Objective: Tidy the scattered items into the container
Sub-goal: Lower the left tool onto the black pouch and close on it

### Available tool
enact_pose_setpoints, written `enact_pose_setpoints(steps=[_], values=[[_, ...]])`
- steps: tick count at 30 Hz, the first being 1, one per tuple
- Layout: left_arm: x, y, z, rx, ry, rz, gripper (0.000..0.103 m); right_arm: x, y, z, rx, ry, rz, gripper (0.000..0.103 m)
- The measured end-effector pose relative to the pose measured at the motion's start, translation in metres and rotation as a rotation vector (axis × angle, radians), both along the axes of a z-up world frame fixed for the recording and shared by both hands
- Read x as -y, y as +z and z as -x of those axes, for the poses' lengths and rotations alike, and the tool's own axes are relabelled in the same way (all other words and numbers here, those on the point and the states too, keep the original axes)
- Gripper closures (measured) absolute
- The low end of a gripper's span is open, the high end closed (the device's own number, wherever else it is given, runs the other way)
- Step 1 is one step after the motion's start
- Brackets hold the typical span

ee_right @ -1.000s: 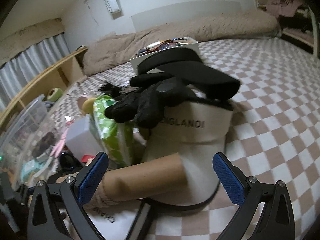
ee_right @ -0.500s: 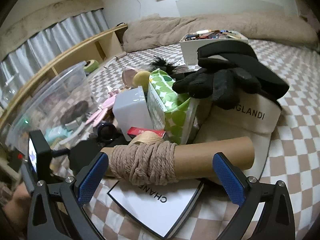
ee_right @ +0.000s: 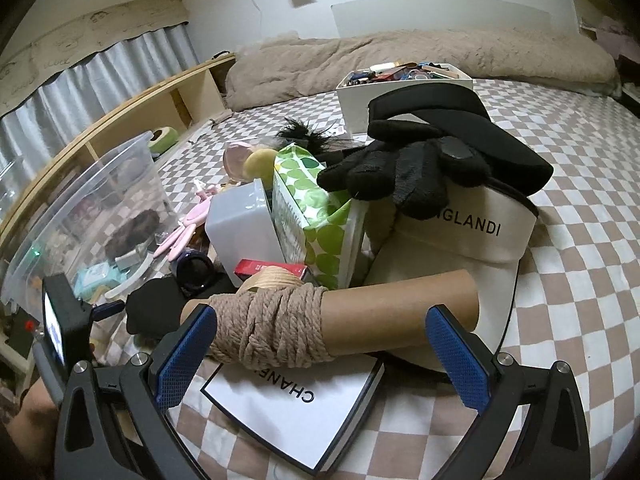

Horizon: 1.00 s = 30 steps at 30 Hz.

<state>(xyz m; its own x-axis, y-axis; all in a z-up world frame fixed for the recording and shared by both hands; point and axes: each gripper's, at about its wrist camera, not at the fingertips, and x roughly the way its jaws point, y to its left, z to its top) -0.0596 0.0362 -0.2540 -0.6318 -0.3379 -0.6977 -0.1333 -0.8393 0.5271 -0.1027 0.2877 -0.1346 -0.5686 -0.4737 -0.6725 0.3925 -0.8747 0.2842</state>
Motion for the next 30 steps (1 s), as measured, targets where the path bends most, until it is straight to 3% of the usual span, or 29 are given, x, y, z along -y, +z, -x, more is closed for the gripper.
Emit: enact_pose_setpoints(steps=[2,5,9,17,21,23,30], values=[[-0.01,-0.01,-0.001,-0.024,-0.056,0.1,0.0,0.0,0.002,0.0,-0.008,-0.005,-0.002,0.0],[-0.014,-0.014,0.002,-0.051,-0.082,0.145,0.0,-0.002,0.006,-0.002,-0.02,-0.016,0.002,0.0],[-0.018,-0.013,0.015,-0.04,-0.081,0.089,0.022,-0.005,0.012,-0.004,-0.047,-0.035,0.017,0.0],[-0.016,-0.018,0.039,-0.08,-0.042,-0.014,0.036,-0.005,0.017,-0.007,-0.058,-0.072,0.038,0.0],[-0.024,-0.015,0.036,-0.097,-0.058,-0.006,0.061,-0.016,0.007,-0.009,0.032,-0.136,0.173,0.0],[-0.028,-0.011,0.031,-0.107,-0.072,0.001,0.067,-0.02,-0.001,-0.01,0.091,-0.158,0.247,0.0],[-0.023,0.02,0.013,-0.132,-0.075,-0.119,0.073,-0.018,-0.022,-0.011,0.24,-0.231,0.392,0.0]])
